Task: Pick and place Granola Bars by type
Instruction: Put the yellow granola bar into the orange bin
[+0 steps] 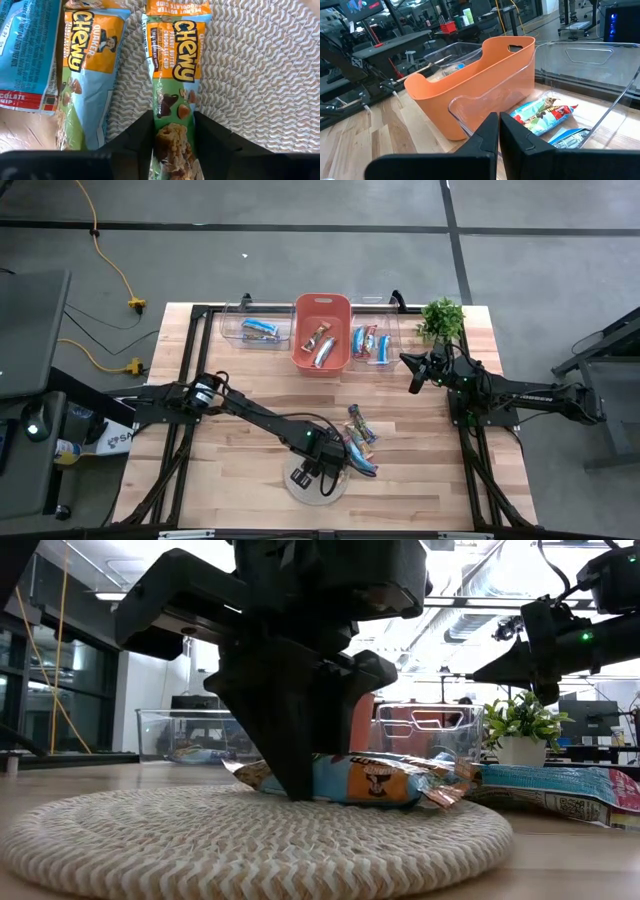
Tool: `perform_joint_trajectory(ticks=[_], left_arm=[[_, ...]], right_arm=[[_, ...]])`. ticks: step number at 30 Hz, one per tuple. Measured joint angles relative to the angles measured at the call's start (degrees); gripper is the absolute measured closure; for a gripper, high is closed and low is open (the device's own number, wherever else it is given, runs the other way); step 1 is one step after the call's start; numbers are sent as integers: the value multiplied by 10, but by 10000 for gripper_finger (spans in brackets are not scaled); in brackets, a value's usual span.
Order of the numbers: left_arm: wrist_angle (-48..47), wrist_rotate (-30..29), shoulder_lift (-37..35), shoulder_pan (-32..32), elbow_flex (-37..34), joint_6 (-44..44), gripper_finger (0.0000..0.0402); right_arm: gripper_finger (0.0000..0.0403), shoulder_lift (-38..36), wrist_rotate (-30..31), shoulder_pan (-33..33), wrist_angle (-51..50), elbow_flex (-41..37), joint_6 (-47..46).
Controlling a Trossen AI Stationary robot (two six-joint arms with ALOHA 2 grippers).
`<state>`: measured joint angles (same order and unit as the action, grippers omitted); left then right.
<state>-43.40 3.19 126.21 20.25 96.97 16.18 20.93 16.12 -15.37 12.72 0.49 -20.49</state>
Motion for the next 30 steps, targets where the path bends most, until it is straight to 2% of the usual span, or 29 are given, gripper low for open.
perform_joint_trajectory(ticks=[15,30], left_arm=[[-5,1,0,0,2,-2,320],[-147,35,2,0,102,20,323]], right_arm=[[402,0,0,0,0,0,0],[402,0,0,0,0,0,0]])
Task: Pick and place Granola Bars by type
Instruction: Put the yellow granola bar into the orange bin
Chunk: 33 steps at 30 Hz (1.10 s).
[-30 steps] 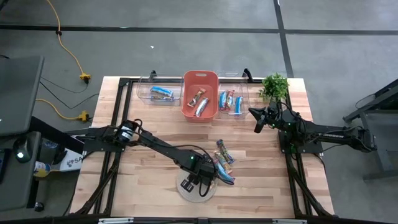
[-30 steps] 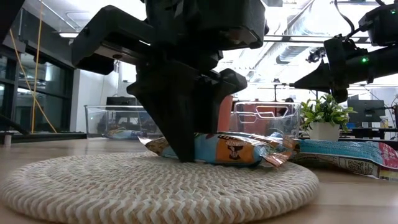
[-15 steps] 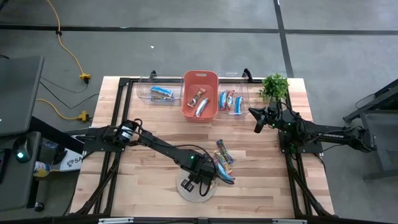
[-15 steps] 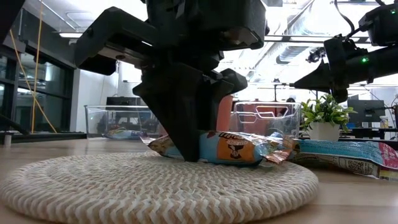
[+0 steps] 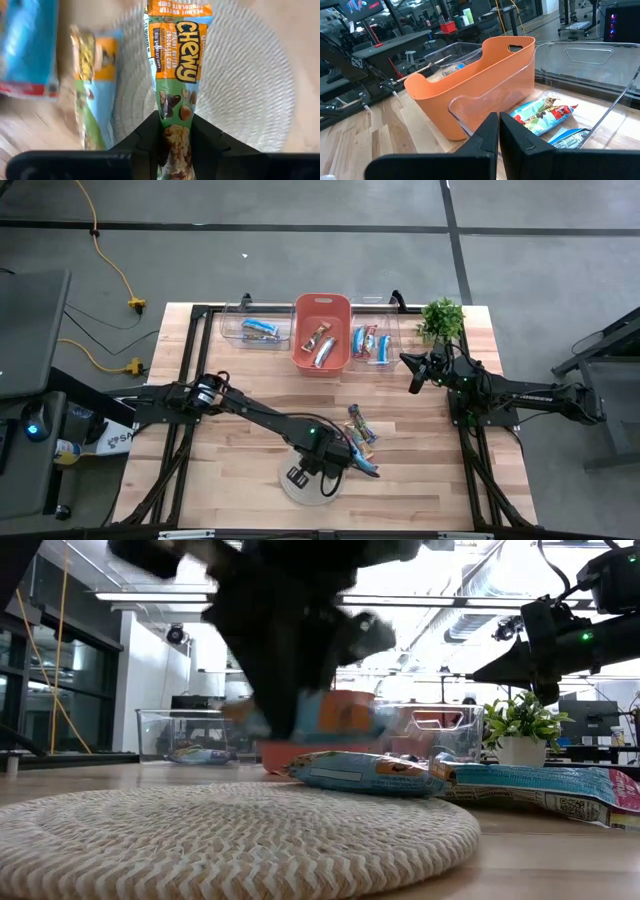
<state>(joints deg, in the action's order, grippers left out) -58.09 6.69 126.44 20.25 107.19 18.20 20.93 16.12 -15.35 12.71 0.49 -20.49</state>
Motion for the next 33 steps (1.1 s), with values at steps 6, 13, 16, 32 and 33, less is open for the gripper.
perform_joint_trajectory(ticks=[6,13,16,32,33], left_arm=[[-32,94,-1,-1,45,33,323],[-48,213,-3,-11,107,60,323],[-52,242,-3,-24,139,56,323],[106,229,-45,-140,276,-105,323],[133,213,-46,-148,279,-128,323]], right_arm=[[402,0,0,0,0,0,0],[402,0,0,0,0,0,0],[402,0,0,0,0,0,0],[402,0,0,0,1,0,0],[402,1,-1,0,2,0,0]])
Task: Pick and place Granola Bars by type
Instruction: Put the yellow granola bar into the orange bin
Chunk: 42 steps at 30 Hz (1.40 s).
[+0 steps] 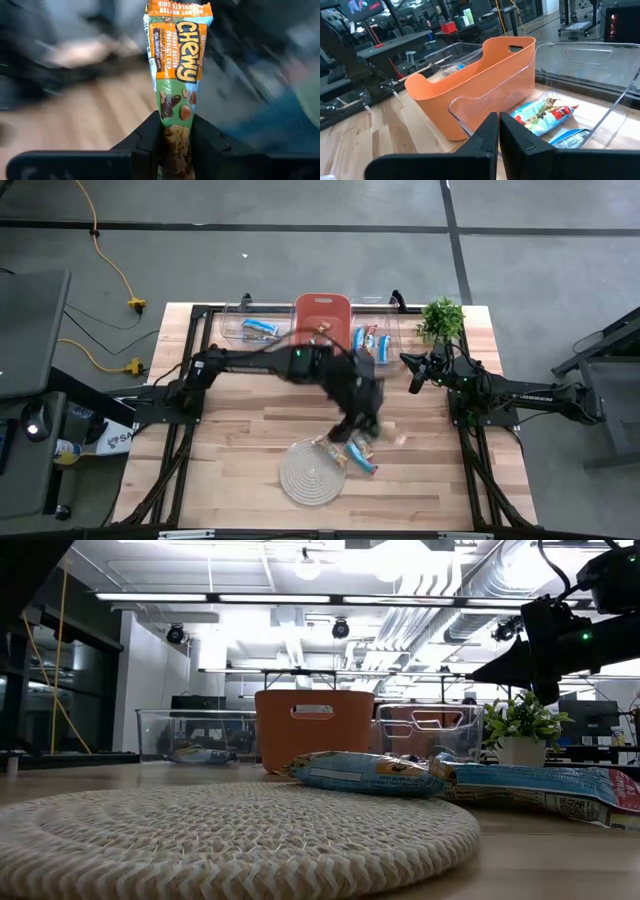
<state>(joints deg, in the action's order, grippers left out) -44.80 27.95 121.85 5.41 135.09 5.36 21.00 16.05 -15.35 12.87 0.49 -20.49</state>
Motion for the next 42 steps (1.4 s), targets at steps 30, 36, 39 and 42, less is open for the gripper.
perform_joint_trajectory(ticks=[30,36,39,42], left_arm=[[-215,-541,-19,-270,-74,-546,323],[-179,-435,-6,-299,-157,-583,323],[-128,-404,-2,-299,-200,-602,323],[-125,-373,0,-301,-228,-612,323]], right_arm=[[402,-1,0,0,-2,0,0],[402,-1,0,0,-2,0,0],[402,-1,0,0,-1,0,0],[402,-1,0,0,-1,0,0]])
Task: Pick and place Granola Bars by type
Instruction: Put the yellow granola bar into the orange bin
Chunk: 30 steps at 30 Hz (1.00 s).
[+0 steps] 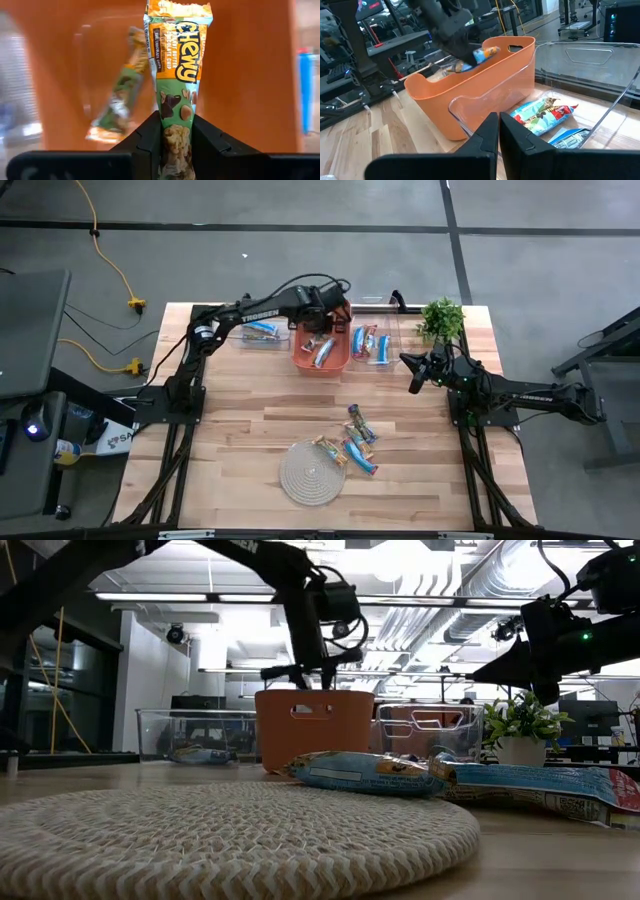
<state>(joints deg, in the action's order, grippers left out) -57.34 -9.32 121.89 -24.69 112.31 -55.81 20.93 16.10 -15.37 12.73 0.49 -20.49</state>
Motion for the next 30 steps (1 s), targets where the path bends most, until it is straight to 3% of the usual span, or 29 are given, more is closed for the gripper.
perform_joint_trajectory(ticks=[6,19,30], left_arm=[[41,44,5,1,-35,-11,323],[46,68,3,8,-42,8,319],[49,93,3,8,-42,19,216]], right_arm=[[402,0,0,0,0,0,0],[402,0,0,0,0,0,0],[402,0,0,0,0,0,0]])
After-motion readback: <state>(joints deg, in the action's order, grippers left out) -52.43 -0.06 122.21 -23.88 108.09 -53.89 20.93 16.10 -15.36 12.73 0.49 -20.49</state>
